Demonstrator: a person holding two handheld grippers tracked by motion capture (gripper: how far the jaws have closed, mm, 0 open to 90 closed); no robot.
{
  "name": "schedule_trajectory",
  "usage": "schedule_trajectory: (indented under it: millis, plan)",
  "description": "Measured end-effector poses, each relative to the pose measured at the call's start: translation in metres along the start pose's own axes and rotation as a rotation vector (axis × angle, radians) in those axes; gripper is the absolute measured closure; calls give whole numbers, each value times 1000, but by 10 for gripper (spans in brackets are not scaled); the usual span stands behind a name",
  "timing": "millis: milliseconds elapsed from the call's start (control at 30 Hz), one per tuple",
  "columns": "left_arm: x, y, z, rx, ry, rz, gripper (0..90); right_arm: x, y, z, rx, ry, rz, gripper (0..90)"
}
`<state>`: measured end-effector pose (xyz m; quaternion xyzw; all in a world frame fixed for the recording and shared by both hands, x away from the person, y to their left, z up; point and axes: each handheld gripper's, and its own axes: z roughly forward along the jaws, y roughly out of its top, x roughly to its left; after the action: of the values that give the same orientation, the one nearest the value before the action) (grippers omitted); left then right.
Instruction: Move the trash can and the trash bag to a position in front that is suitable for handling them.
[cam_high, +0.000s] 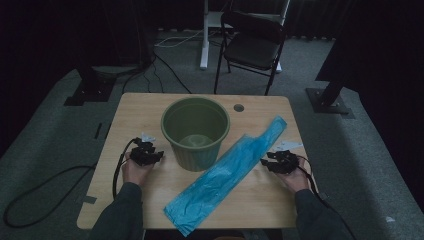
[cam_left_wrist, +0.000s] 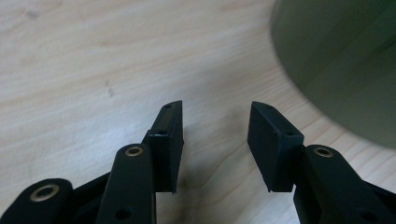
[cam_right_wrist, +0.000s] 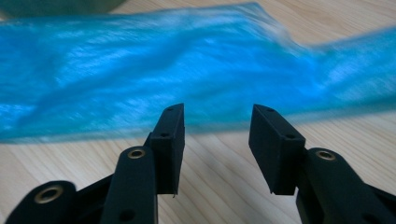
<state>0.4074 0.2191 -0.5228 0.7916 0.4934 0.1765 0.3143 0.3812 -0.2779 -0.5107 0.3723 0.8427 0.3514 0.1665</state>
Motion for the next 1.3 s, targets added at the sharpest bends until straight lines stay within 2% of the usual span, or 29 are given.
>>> schedule_trajectory:
  millis: [67,133,167,233,433,500,533,633,700,800,833,933,967,1033,1167,1300]
  plan:
    - [-2,7,-4,-30,-12,3,554,7,11,5,-2,26,-19,584]
    - [-3,13,-5,-43,-18,11,553,8,14,6,-4,32,-26,585]
    - [-4,17,-6,-51,-18,14,554,13,25,10,-25,45,-31,586]
    - [-5,22,-7,-64,-27,7,554,14,29,11,-30,51,-27,586]
    - [-3,31,-7,-87,-48,-11,561,23,57,26,-68,98,-13,551]
    - [-4,34,-7,-92,-54,-11,561,28,71,32,-79,98,-28,547]
    - [-4,36,-8,-93,-52,-6,561,28,71,32,-79,98,-28,547]
    - [-7,42,-8,-106,-60,1,574,35,89,39,-92,100,-39,548]
    - [-8,44,-8,-105,-61,14,596,40,101,45,-109,101,-30,560]
    - [-8,44,-7,-106,-72,16,601,43,107,51,-115,91,-31,565]
    - [-8,44,-7,-107,-75,15,611,44,111,55,-106,69,-32,567]
    - [-9,44,-7,-110,-80,22,622,42,112,56,-116,78,-22,573]
    - [-12,44,-8,-108,-94,45,622,41,112,57,-120,83,-9,575]
    - [-15,44,-8,-104,-108,61,650,38,113,57,-120,96,-4,595]
    - [-19,41,-10,-107,-119,68,699,40,112,54,-111,109,-25,652]
    - [-22,35,-16,-106,-112,89,714,45,111,50,-99,122,-57,663]
